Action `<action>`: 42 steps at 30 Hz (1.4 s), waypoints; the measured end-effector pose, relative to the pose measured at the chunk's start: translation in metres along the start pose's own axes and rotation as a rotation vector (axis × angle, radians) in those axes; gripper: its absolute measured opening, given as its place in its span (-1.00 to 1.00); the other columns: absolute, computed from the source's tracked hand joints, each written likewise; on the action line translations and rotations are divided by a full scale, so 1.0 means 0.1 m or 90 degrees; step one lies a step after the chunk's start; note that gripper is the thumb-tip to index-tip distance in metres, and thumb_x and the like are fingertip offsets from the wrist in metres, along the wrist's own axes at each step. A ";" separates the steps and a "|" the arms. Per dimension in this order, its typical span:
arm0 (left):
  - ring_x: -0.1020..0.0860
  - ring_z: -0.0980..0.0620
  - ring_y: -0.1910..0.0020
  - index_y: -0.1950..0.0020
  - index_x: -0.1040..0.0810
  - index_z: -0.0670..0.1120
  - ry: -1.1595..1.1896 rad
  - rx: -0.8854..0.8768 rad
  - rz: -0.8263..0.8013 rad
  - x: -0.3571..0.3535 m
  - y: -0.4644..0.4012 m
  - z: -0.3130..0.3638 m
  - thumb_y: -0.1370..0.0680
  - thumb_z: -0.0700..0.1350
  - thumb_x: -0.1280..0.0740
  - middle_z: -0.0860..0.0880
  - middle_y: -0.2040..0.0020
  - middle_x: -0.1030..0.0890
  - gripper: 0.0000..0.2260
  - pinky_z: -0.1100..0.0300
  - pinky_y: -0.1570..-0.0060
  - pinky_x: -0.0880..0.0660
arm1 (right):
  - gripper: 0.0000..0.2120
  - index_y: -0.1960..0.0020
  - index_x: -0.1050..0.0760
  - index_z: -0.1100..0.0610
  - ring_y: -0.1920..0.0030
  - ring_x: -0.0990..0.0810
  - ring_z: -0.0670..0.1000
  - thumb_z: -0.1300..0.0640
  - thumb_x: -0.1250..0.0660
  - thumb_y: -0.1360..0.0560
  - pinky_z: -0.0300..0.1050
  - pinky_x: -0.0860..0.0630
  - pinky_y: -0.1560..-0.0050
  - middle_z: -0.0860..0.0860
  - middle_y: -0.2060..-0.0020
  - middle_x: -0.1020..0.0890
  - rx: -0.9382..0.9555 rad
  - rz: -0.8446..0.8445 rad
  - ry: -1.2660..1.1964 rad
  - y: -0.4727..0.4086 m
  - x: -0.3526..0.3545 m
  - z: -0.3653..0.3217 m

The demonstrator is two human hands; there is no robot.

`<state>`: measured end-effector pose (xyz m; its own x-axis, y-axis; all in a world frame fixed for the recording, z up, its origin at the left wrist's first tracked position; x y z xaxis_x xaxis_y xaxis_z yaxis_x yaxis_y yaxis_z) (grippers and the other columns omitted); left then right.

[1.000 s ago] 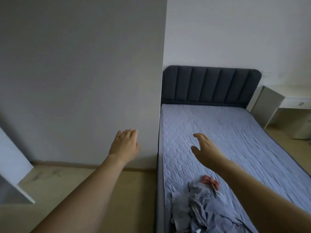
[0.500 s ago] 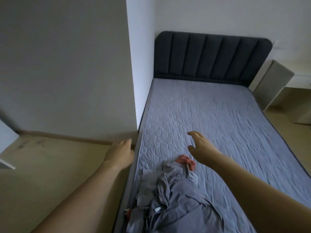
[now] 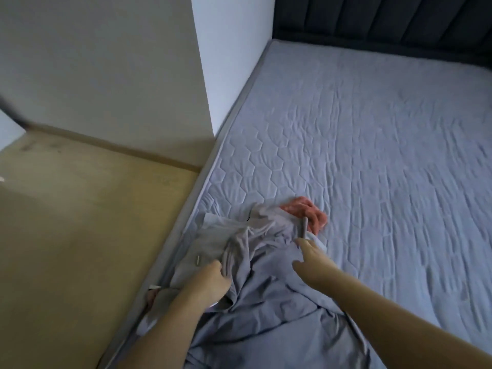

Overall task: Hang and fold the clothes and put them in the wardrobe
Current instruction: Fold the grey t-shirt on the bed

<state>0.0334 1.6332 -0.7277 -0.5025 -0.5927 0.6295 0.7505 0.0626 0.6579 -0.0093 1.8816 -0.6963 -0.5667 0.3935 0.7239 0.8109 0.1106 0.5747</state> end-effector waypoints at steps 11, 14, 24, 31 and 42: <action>-0.45 -0.13 -0.27 -0.44 -0.38 -0.15 0.189 0.030 0.180 -0.31 -0.13 -0.52 -0.65 -0.15 -0.12 -0.15 -0.37 -0.46 -0.65 0.12 -0.15 -0.38 | -0.69 -0.25 -0.34 0.06 -0.10 -0.52 0.21 0.11 -0.20 -0.51 -0.03 -0.41 -0.05 0.15 -0.13 -0.56 0.021 0.057 0.134 -0.61 -0.82 0.02; -0.42 -0.11 -0.35 -0.51 -0.31 -0.08 0.539 0.093 0.174 -0.14 -0.01 -0.52 -0.65 -0.17 -0.07 -0.09 -0.44 -0.41 -0.59 0.03 -0.31 -0.37 | -0.68 -0.26 -0.35 0.08 -0.20 -0.45 0.20 0.15 -0.19 -0.52 0.02 -0.39 -0.21 0.12 -0.21 -0.47 0.067 0.071 0.150 -0.48 -0.77 -0.07; -0.59 -0.05 0.07 0.22 -0.61 -0.04 0.603 0.047 0.029 0.17 0.39 -0.16 -0.52 -0.02 -0.34 -0.11 0.04 -0.61 -0.84 0.15 0.04 -0.46 | -0.65 -0.27 -0.49 -0.06 -0.41 -0.29 0.13 -0.05 -0.27 -0.50 0.04 -0.22 -0.38 0.03 -0.39 -0.39 0.320 -0.047 0.359 -0.36 -0.51 -1.02; -0.67 0.12 0.16 0.08 -0.68 -0.01 0.504 0.103 -0.123 0.03 0.83 -0.09 -0.47 0.05 -0.43 0.06 0.15 -0.71 -0.85 0.20 0.13 -0.56 | -0.77 -0.18 -0.44 0.00 -0.19 -0.44 0.15 0.05 -0.20 -0.54 -0.02 -0.32 -0.08 0.02 -0.16 -0.45 0.196 0.149 0.200 -0.02 -0.07 -0.83; -0.67 0.02 0.28 -0.04 -0.58 -0.18 0.784 -0.009 -0.112 0.10 1.87 2.28 -0.64 -0.12 -0.25 -0.10 0.14 -0.67 -0.83 0.10 0.25 -0.64 | -0.52 -0.17 -0.28 -0.05 -0.12 -0.45 -0.11 0.07 -0.47 -0.37 -0.04 -0.52 -0.14 -0.13 -0.11 -0.46 0.132 -0.163 -0.499 1.64 -0.42 0.06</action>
<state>0.0707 1.8222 -0.5040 0.1337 -0.9513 -0.2778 0.7223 -0.0984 0.6845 0.1478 1.8887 -0.6345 -0.5332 0.8437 0.0631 0.7254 0.4175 0.5473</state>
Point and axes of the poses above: each hand's wrist, its own y-axis away from the middle knuckle, its own x-axis out of the back of the hand, z = x × y, the point moved 9 cm from there along -y, towards the middle knuckle
